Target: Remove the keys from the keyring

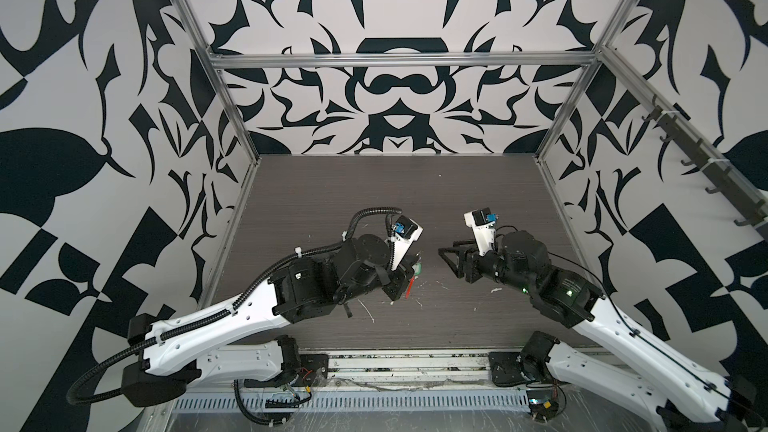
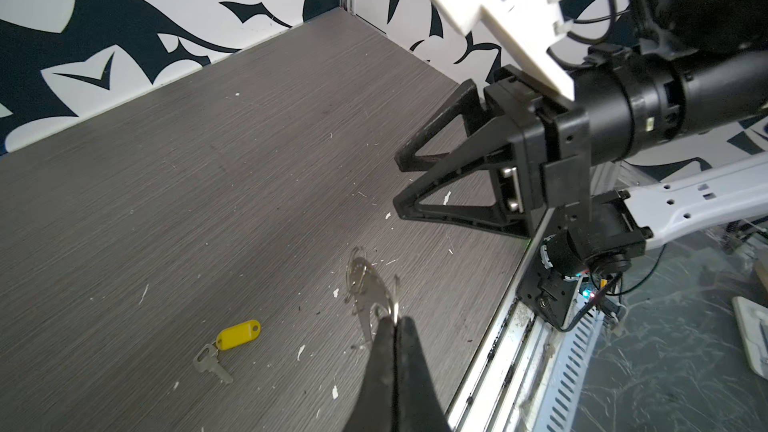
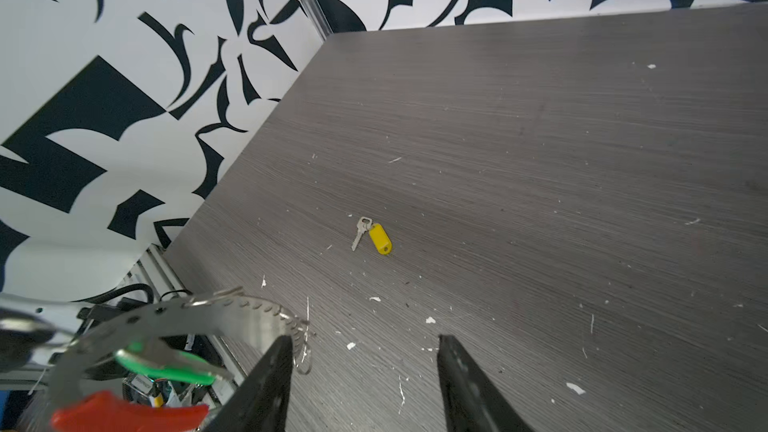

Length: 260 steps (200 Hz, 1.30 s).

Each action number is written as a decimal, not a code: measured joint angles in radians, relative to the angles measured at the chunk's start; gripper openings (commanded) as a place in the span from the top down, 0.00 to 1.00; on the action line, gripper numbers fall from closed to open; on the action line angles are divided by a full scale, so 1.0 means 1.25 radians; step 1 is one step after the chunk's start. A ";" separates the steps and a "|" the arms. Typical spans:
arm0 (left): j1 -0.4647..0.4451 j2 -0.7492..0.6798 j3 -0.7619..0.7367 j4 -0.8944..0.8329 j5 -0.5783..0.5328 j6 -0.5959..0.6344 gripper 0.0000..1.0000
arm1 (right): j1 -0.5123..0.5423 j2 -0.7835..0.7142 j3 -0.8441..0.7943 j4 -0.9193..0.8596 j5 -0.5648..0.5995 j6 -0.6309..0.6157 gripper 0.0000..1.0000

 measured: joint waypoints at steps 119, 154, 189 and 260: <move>-0.006 0.036 0.043 -0.067 -0.057 -0.051 1.00 | -0.005 0.063 0.035 0.170 -0.396 -0.302 0.48; -0.007 0.035 0.043 -0.070 -0.054 -0.056 1.00 | -0.045 0.115 0.060 0.168 -0.449 -0.336 0.41; -0.007 0.030 0.043 -0.070 -0.049 -0.057 1.00 | -0.090 0.128 0.074 0.168 -0.516 -0.340 0.44; -0.007 0.027 0.043 -0.070 -0.044 -0.065 1.00 | -0.105 0.195 0.114 0.159 -0.623 -0.342 0.61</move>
